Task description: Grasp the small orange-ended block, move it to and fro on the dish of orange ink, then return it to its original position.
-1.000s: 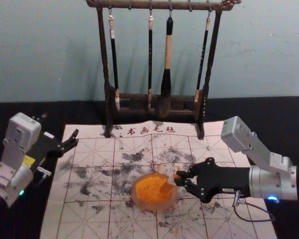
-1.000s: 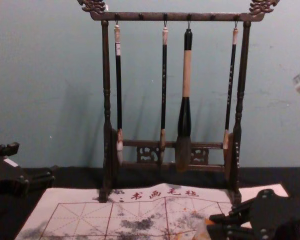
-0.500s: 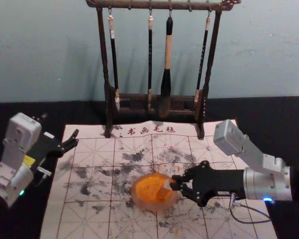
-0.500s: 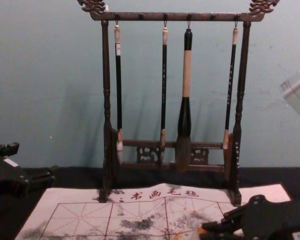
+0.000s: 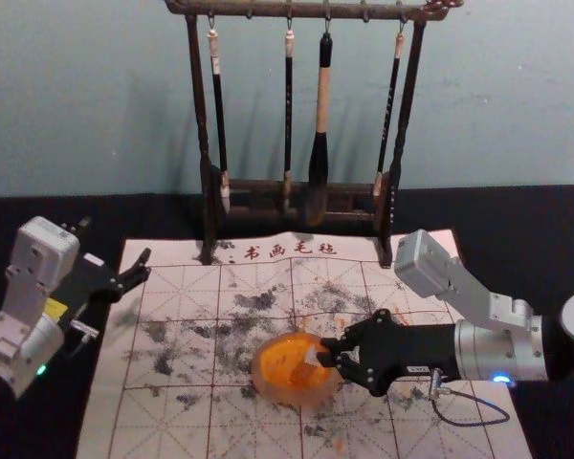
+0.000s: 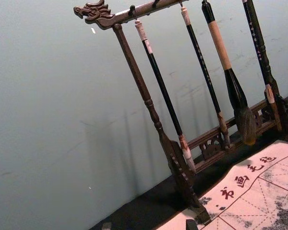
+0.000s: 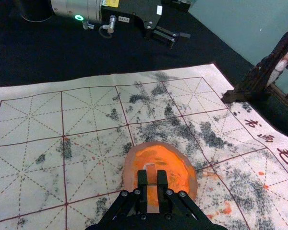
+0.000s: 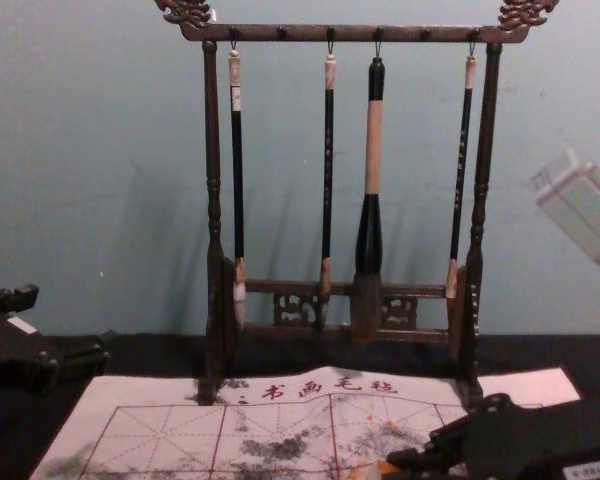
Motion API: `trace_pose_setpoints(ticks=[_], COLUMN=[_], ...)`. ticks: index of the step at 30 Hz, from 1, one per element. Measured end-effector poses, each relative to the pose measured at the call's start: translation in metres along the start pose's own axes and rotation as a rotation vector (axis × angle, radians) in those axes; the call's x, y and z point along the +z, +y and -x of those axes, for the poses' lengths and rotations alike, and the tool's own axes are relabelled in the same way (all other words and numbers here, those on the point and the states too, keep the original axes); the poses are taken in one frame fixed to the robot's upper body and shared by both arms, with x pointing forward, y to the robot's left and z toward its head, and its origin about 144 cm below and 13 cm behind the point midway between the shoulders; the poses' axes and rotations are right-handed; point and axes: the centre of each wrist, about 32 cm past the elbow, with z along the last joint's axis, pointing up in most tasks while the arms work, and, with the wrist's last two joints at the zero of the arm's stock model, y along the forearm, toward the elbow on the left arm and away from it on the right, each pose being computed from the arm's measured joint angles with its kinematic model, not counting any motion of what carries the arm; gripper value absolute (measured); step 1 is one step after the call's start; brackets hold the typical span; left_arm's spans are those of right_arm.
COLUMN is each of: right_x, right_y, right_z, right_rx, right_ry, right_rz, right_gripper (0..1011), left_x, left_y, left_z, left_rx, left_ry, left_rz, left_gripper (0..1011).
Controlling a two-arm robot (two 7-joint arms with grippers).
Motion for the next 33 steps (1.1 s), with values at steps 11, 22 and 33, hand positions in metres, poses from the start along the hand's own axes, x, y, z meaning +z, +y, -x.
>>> trace_pose_setpoints(ticks=[11, 22, 33], right_x=[0.004, 0.005, 0.005], right_y=[0.008, 0.010, 0.002], right_z=[-0.007, -0.014, -0.017], right_rx=[-0.003, -0.040, -0.066], right_ry=[-0.007, 0.014, 0.018], right_rz=[0.006, 0.018, 0.031], right_gripper=[95, 95, 95], left_x=[0.000, 0.000, 0.000], left_y=[0.000, 0.000, 0.000], left_z=[0.000, 0.000, 0.000], left_rx=[0.000, 0.000, 0.000], left_ry=[0.000, 0.000, 0.000], left_rz=[0.000, 0.000, 0.000], left_gripper=[1001, 1001, 1001])
